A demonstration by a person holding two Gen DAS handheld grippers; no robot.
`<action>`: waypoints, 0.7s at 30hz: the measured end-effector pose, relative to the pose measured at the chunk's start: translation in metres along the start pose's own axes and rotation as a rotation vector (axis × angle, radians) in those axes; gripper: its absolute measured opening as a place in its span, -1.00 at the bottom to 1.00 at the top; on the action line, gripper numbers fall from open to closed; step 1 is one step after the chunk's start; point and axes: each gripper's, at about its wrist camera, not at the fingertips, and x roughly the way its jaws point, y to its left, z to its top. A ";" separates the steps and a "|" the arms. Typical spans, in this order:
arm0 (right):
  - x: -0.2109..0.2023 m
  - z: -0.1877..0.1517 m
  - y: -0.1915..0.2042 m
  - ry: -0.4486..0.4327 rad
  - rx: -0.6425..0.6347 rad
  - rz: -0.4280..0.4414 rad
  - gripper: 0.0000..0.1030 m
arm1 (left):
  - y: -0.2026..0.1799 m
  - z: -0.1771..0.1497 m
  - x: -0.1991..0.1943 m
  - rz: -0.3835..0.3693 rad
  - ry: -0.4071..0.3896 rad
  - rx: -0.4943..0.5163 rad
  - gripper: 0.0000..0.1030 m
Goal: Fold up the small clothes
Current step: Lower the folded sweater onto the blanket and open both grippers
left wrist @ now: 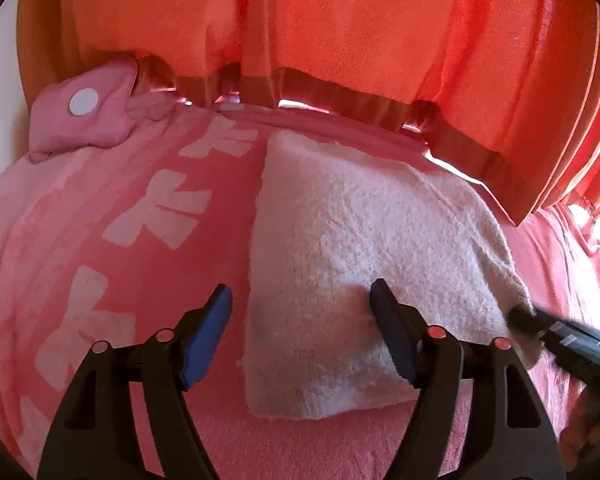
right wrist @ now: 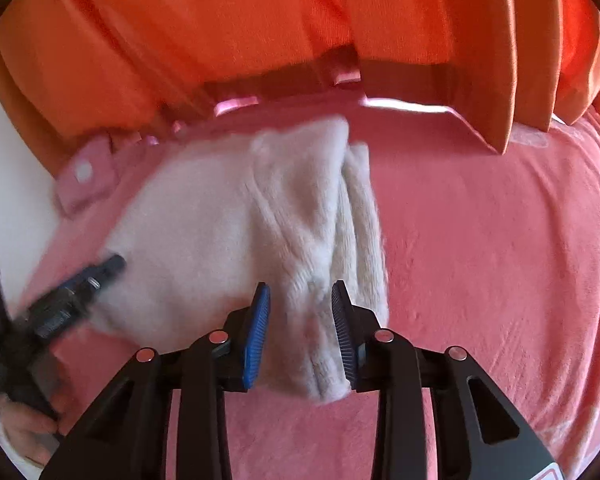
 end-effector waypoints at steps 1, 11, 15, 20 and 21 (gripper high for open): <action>0.008 0.002 0.002 0.010 -0.009 -0.013 -0.38 | 0.001 0.000 0.002 -0.004 0.009 -0.007 0.42; -0.008 0.001 0.007 -0.037 0.002 -0.037 -0.33 | -0.010 -0.006 -0.011 0.037 -0.009 0.048 0.40; -0.003 0.002 0.006 -0.034 0.012 -0.057 -0.22 | -0.011 -0.006 -0.010 0.052 -0.013 0.057 0.46; -0.015 0.000 0.008 -0.085 0.038 -0.050 -0.22 | -0.009 -0.006 -0.011 0.057 -0.014 0.057 0.48; -0.018 -0.001 0.008 -0.094 0.044 -0.055 -0.22 | -0.009 -0.006 -0.011 0.060 -0.015 0.058 0.49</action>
